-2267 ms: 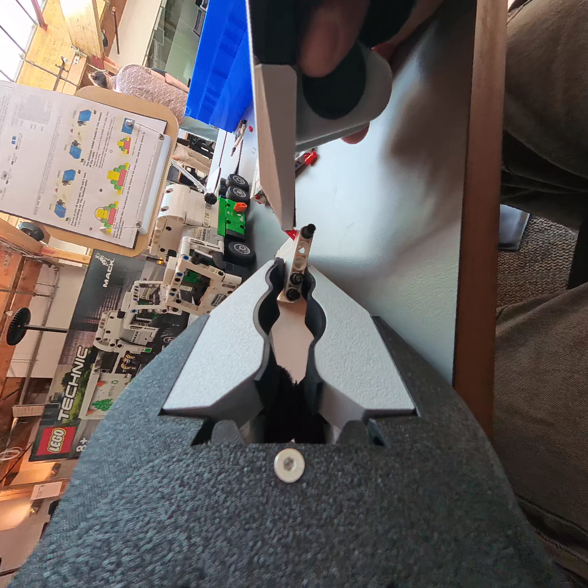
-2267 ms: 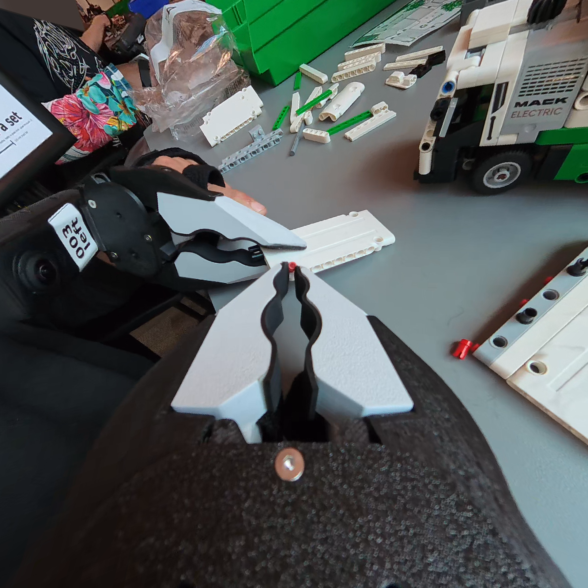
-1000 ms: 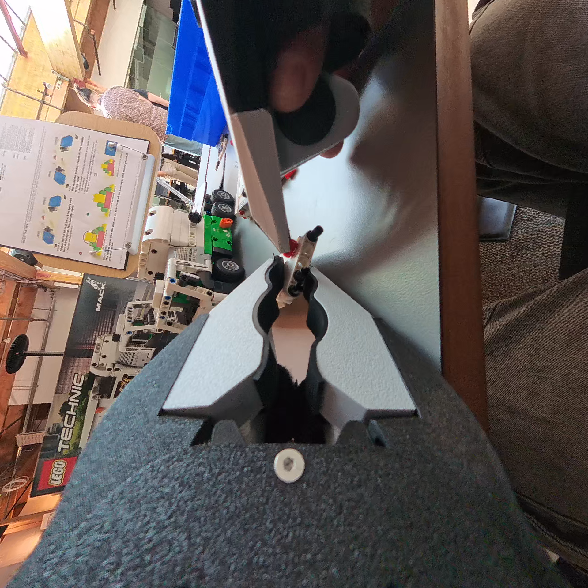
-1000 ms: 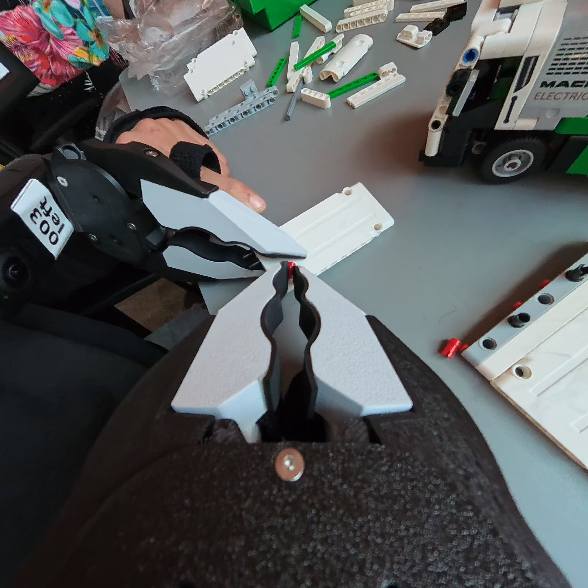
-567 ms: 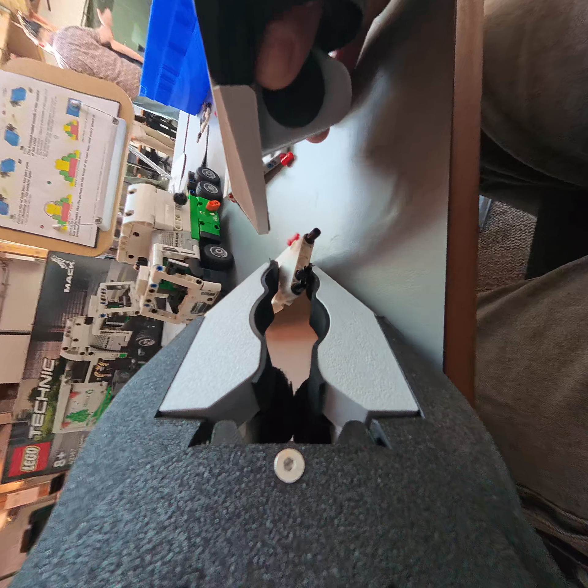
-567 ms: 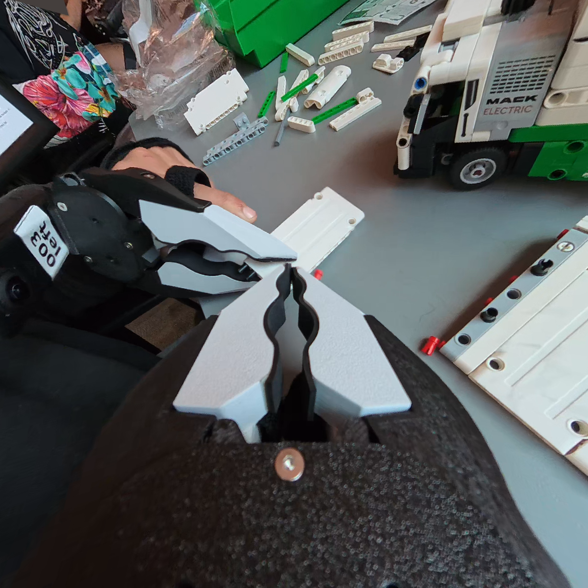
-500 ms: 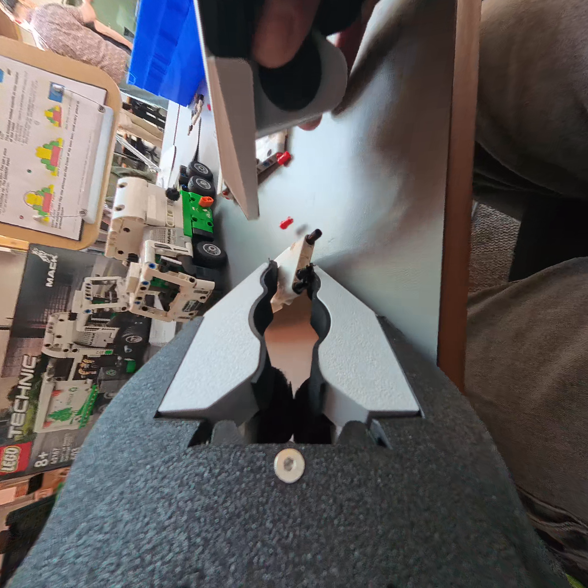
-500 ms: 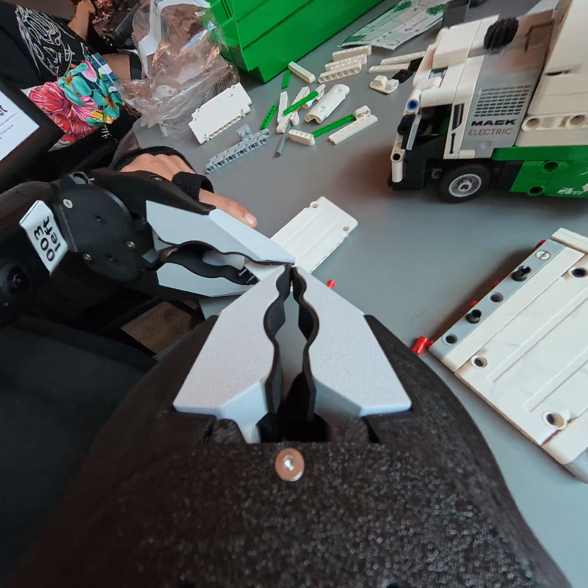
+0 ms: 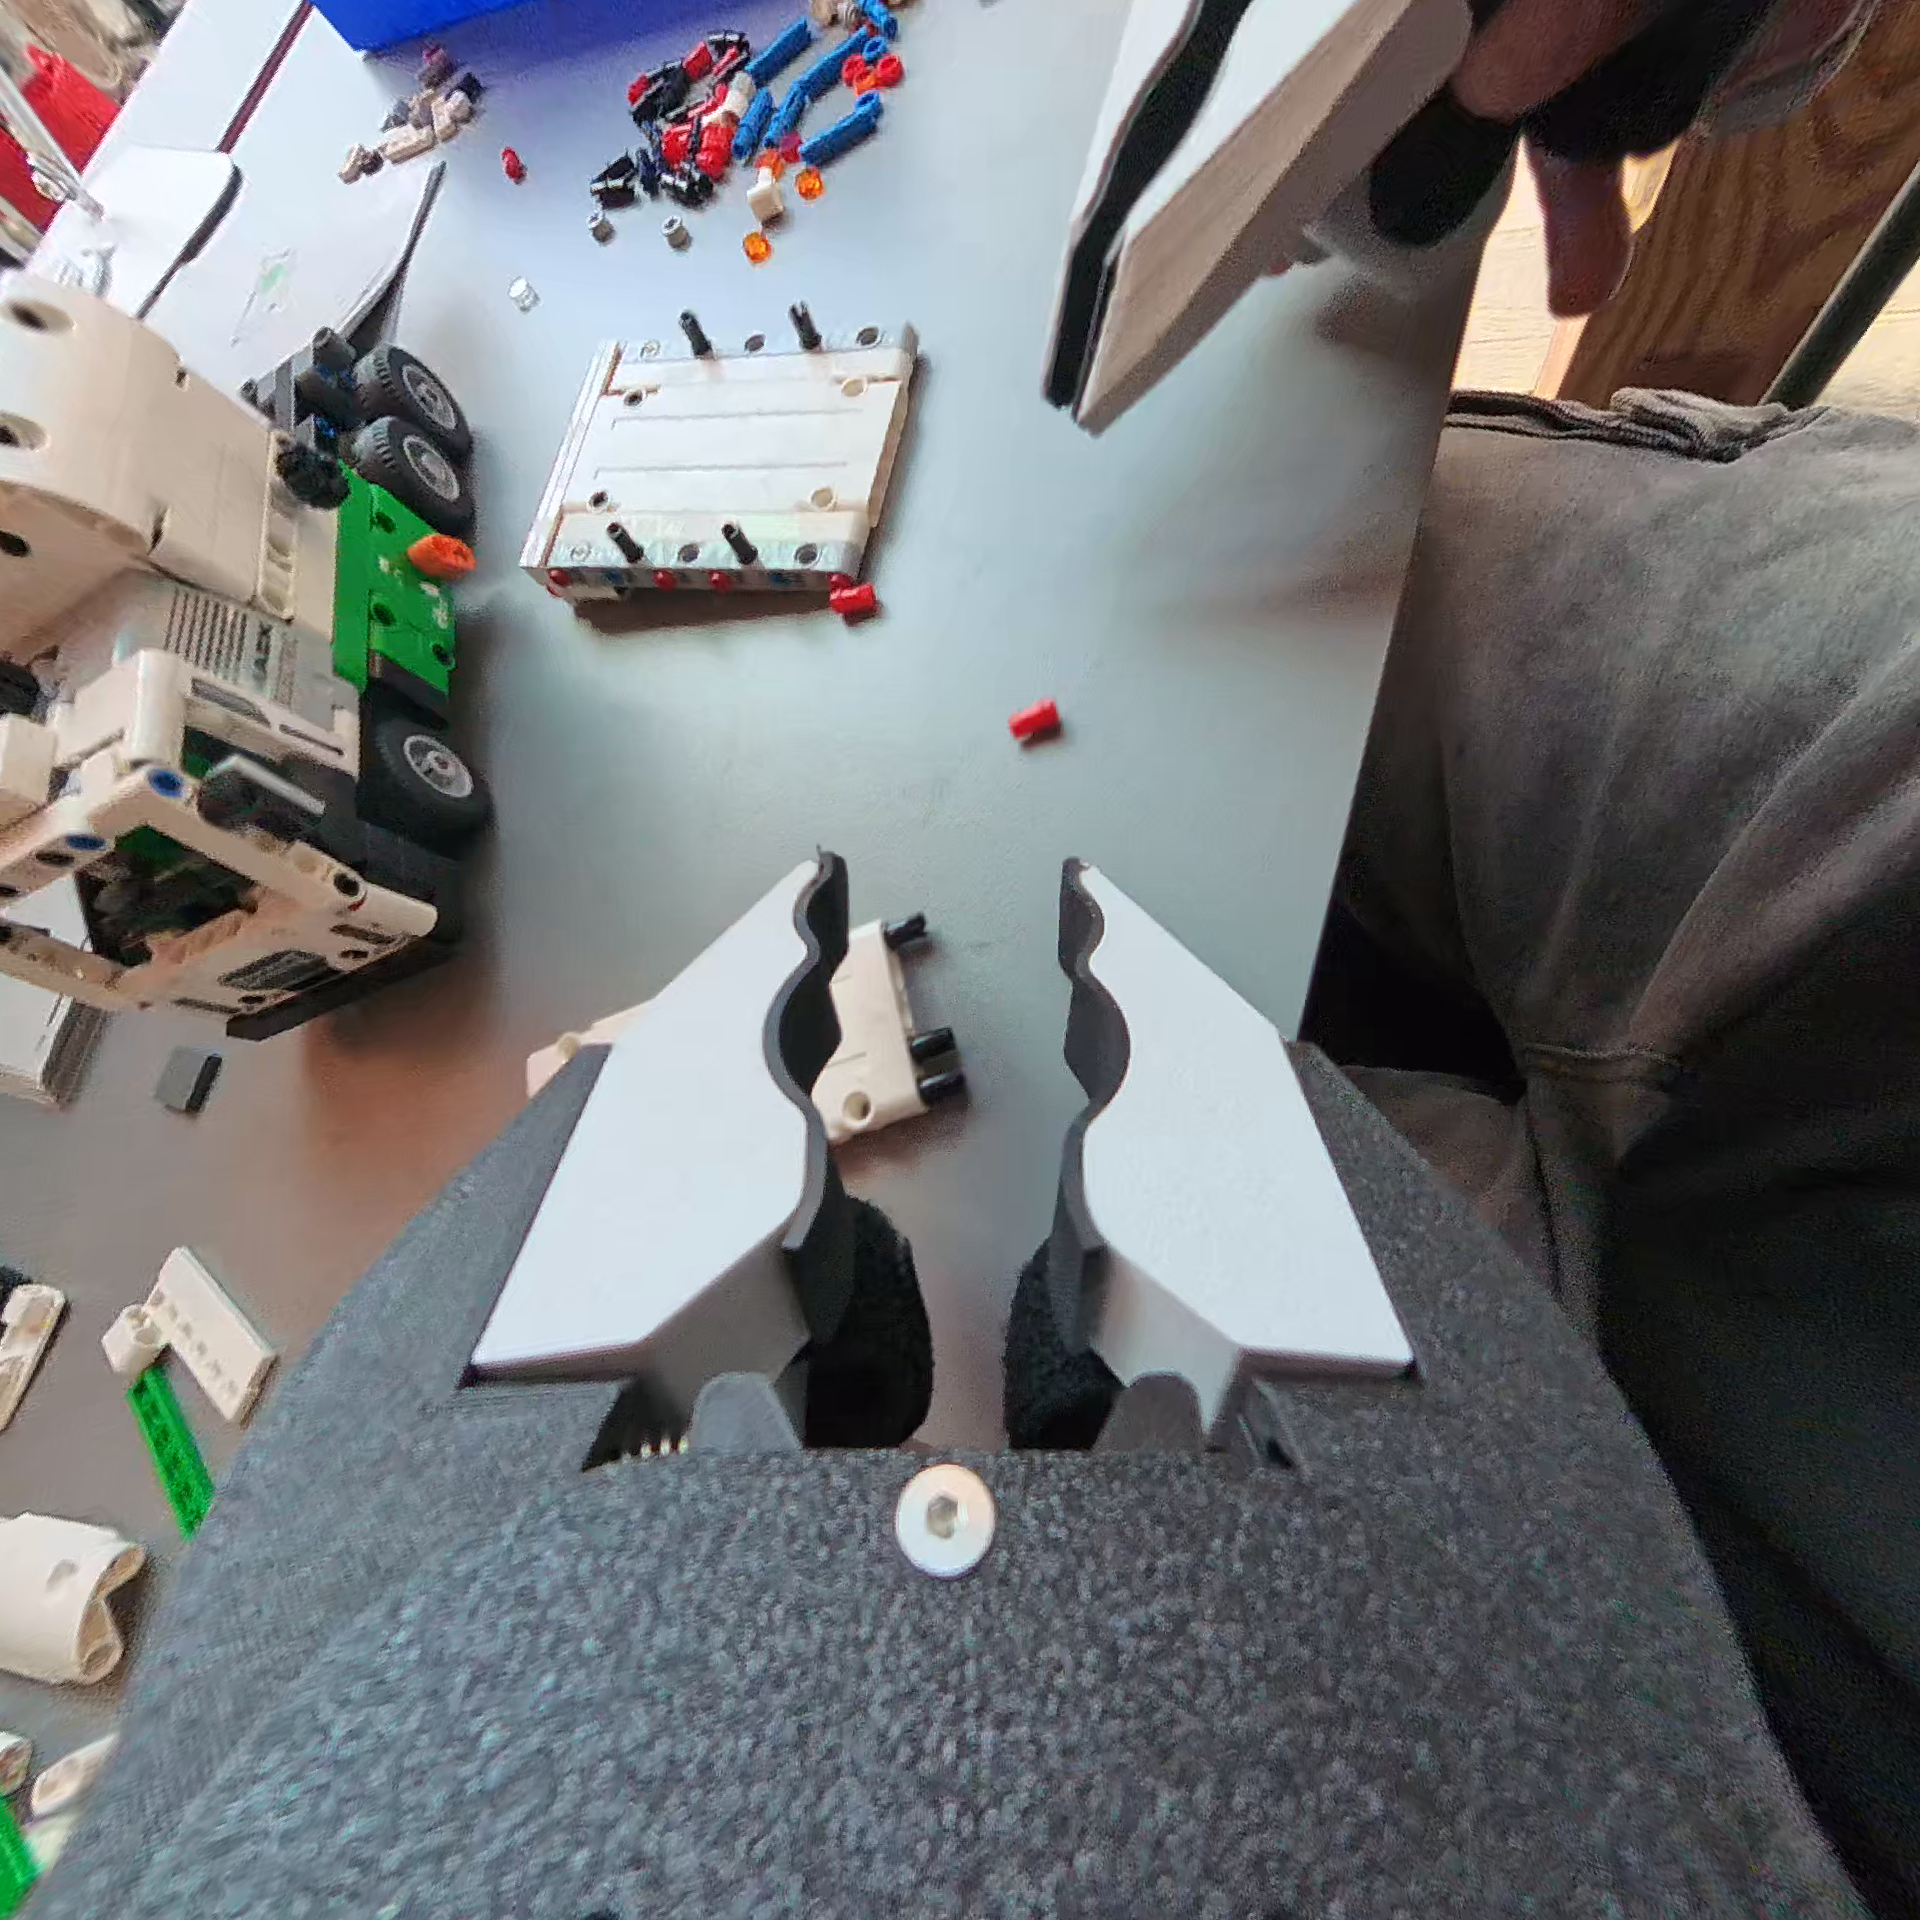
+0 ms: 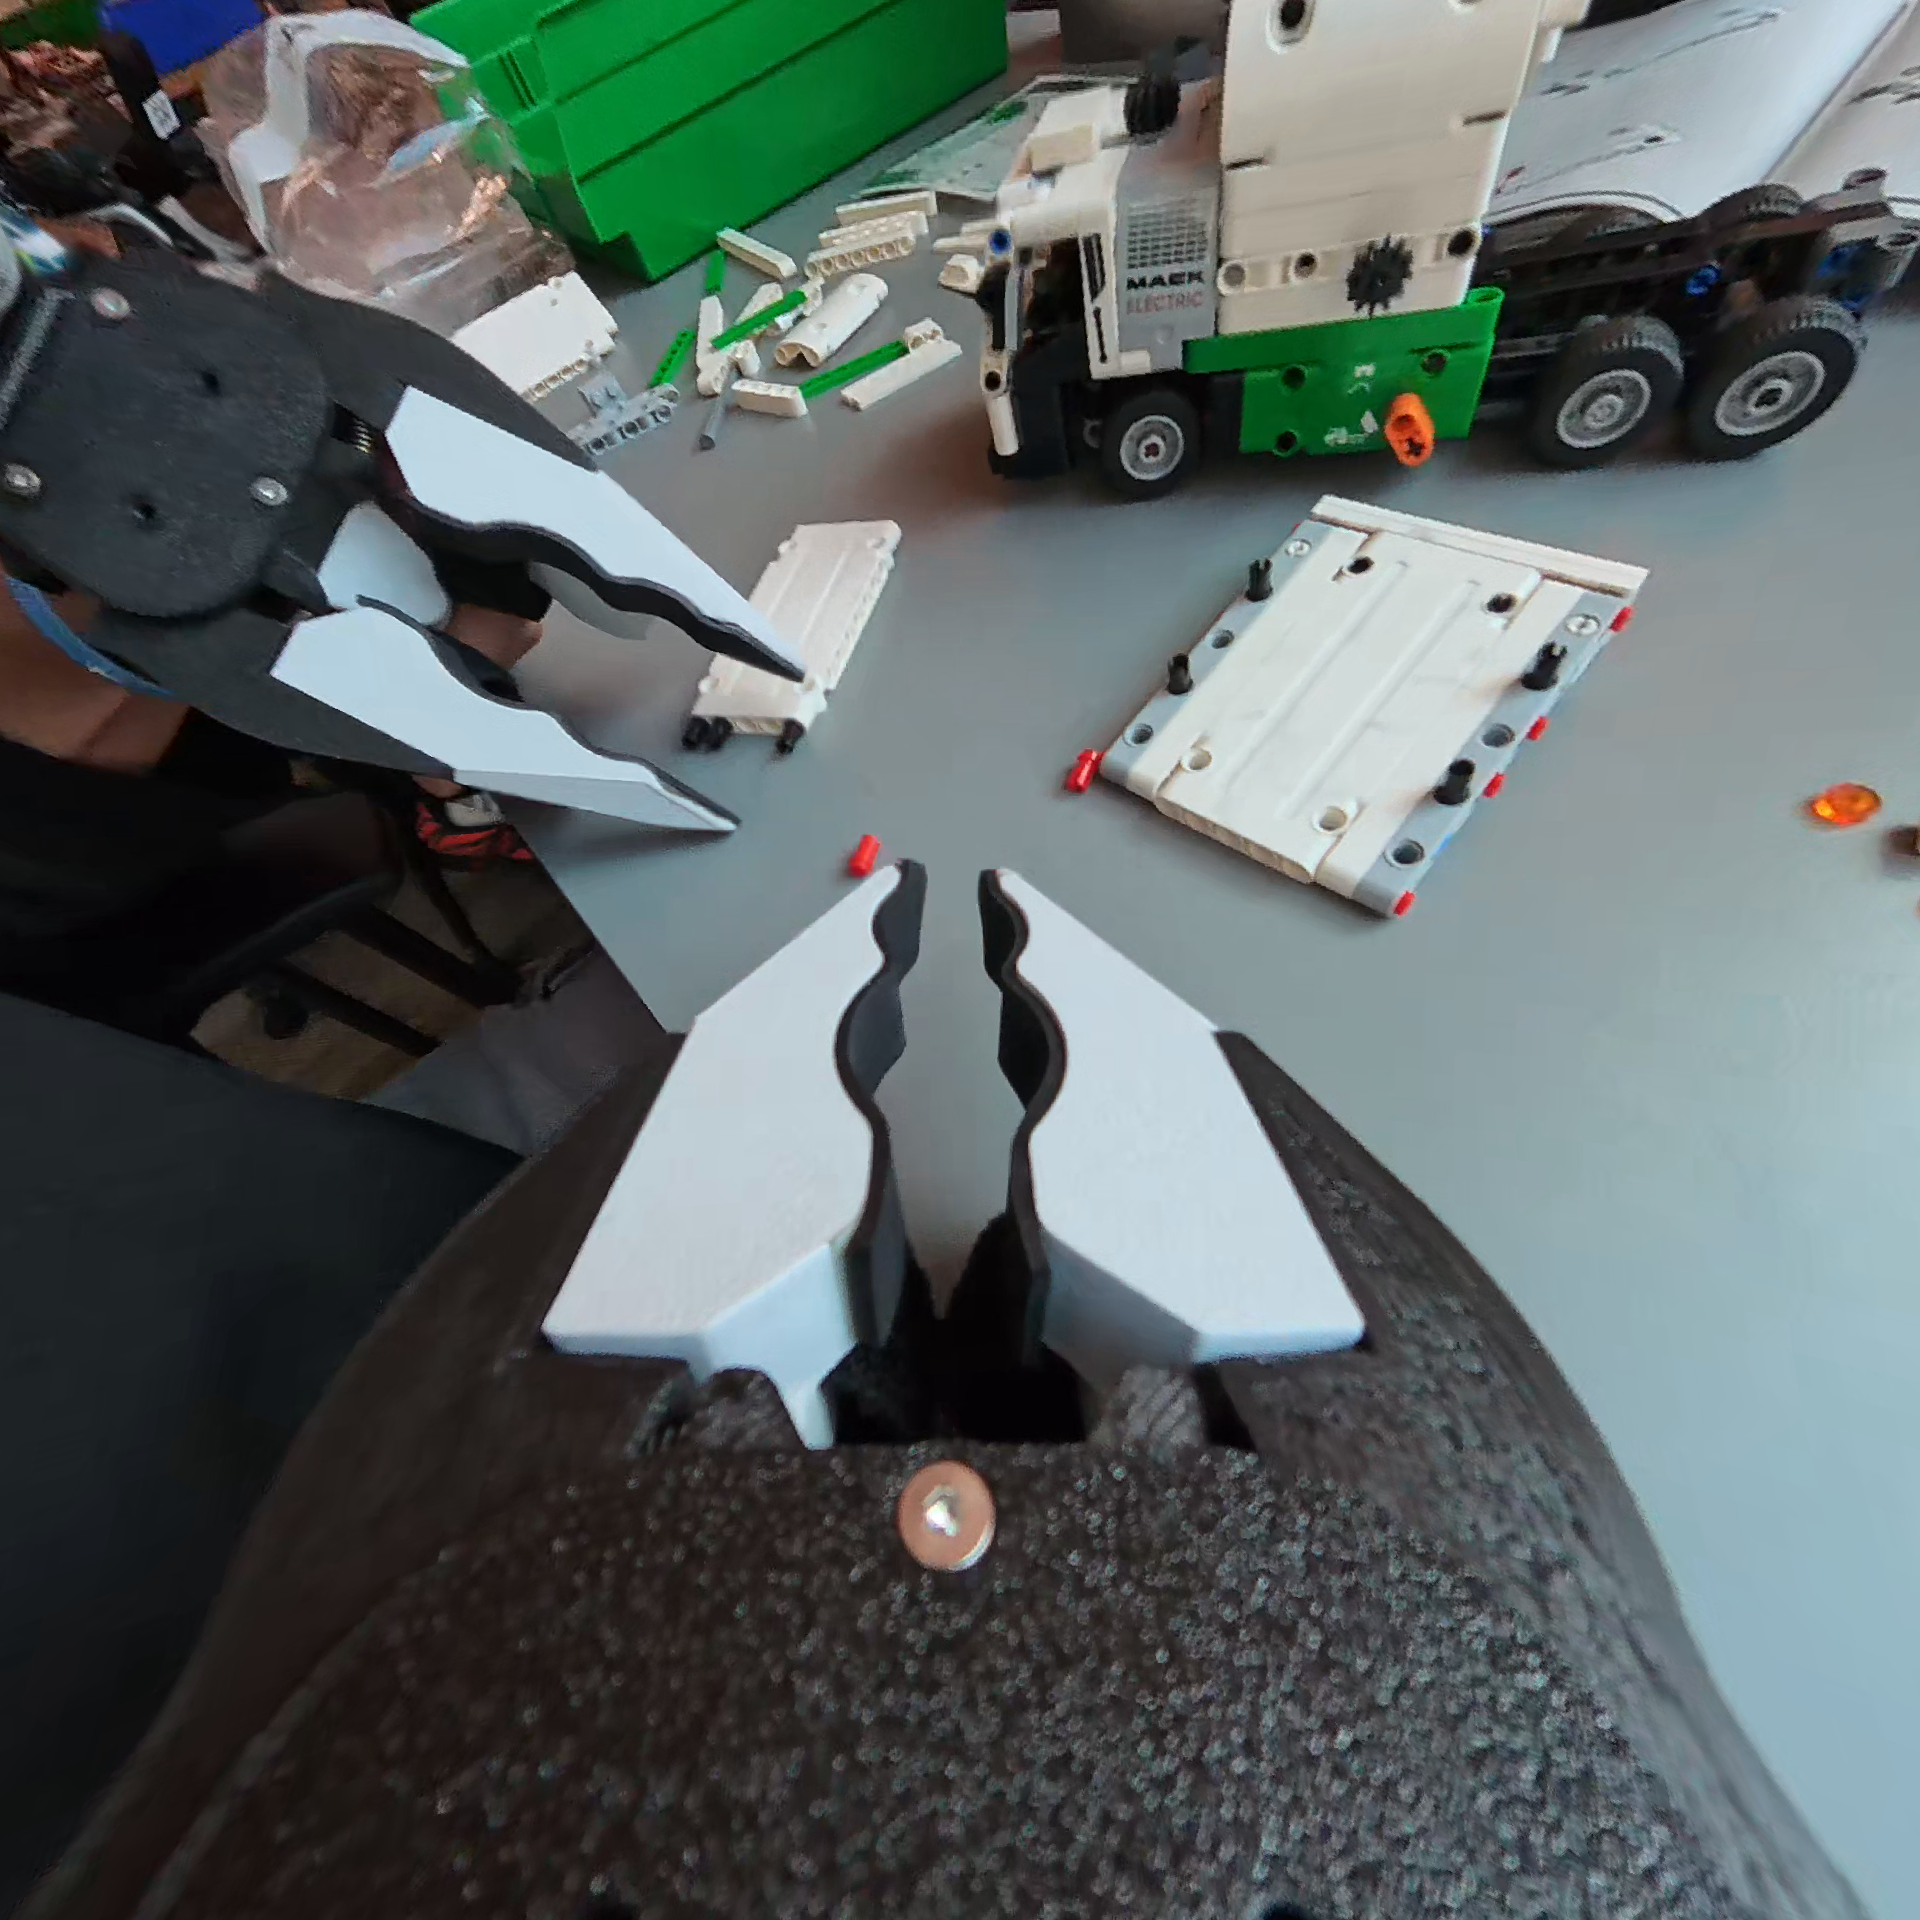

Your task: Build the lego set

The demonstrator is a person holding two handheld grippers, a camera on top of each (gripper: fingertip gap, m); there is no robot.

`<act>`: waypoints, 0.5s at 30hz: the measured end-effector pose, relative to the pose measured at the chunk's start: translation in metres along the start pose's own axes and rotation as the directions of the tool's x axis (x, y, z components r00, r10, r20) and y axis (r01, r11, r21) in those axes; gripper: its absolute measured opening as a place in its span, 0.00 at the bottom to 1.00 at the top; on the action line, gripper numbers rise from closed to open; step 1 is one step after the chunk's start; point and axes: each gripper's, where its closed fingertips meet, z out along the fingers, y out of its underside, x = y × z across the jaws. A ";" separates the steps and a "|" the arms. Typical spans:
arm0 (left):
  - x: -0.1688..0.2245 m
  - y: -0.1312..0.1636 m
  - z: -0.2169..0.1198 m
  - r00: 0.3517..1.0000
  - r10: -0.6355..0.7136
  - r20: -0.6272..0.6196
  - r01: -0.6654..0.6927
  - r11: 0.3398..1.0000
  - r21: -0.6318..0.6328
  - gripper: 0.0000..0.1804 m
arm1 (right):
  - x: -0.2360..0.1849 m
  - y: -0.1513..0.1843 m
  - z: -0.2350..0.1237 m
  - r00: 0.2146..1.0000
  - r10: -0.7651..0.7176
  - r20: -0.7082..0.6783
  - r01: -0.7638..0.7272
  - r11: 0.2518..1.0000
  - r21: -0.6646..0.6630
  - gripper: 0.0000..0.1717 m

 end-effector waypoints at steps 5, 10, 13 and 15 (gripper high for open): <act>0.017 -0.023 0.009 0.995 -0.062 -0.077 0.062 0.998 0.001 0.18 | -0.002 0.006 -0.009 1.000 -0.011 -0.024 0.013 0.998 0.056 0.06; 0.013 -0.012 0.016 0.989 -0.118 -0.086 0.111 0.990 -0.081 0.15 | -0.009 0.006 -0.017 0.999 -0.048 -0.002 0.048 0.993 0.108 0.05; 0.012 -0.008 0.011 0.990 -0.111 -0.082 0.103 0.990 -0.099 0.16 | -0.006 0.011 -0.015 0.997 -0.083 -0.004 0.083 0.993 0.089 0.04; 0.009 -0.004 0.005 0.991 -0.117 -0.071 0.108 0.988 -0.114 0.16 | -0.008 0.012 -0.015 0.997 -0.079 0.020 0.076 0.992 0.098 0.04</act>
